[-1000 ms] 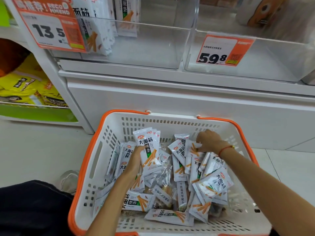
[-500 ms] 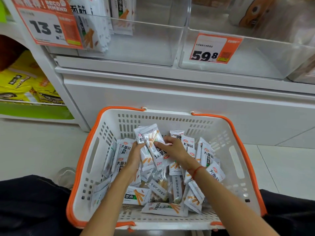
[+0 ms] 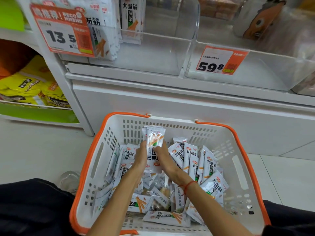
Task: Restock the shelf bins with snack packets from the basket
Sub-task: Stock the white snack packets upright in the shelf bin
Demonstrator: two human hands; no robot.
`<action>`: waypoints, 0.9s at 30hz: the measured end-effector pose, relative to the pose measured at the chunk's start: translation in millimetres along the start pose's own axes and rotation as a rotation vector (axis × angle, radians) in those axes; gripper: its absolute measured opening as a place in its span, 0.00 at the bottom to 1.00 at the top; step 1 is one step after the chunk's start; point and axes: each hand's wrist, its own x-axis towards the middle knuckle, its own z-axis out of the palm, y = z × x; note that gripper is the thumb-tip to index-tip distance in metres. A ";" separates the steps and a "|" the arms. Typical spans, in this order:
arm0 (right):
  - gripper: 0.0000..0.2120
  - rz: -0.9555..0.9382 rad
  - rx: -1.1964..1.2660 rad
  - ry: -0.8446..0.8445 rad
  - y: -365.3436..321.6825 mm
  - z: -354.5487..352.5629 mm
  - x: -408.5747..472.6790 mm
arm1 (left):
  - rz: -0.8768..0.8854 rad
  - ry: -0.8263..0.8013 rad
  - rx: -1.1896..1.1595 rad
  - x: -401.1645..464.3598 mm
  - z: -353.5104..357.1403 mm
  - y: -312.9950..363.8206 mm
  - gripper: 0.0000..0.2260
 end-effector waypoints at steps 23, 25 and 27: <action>0.19 0.163 -1.145 -0.967 -142.3 -69.9 -7.1 | -0.145 -0.222 0.091 -46.7 -24.4 11.5 0.18; 0.20 0.130 -1.268 -0.913 -138.9 -50.8 2.0 | -0.196 -0.260 0.161 -37.5 -20.9 0.8 0.23; 0.22 0.054 -1.343 -0.758 -126.4 -39.7 11.1 | -0.223 -0.315 0.176 -33.8 -17.4 -4.6 0.30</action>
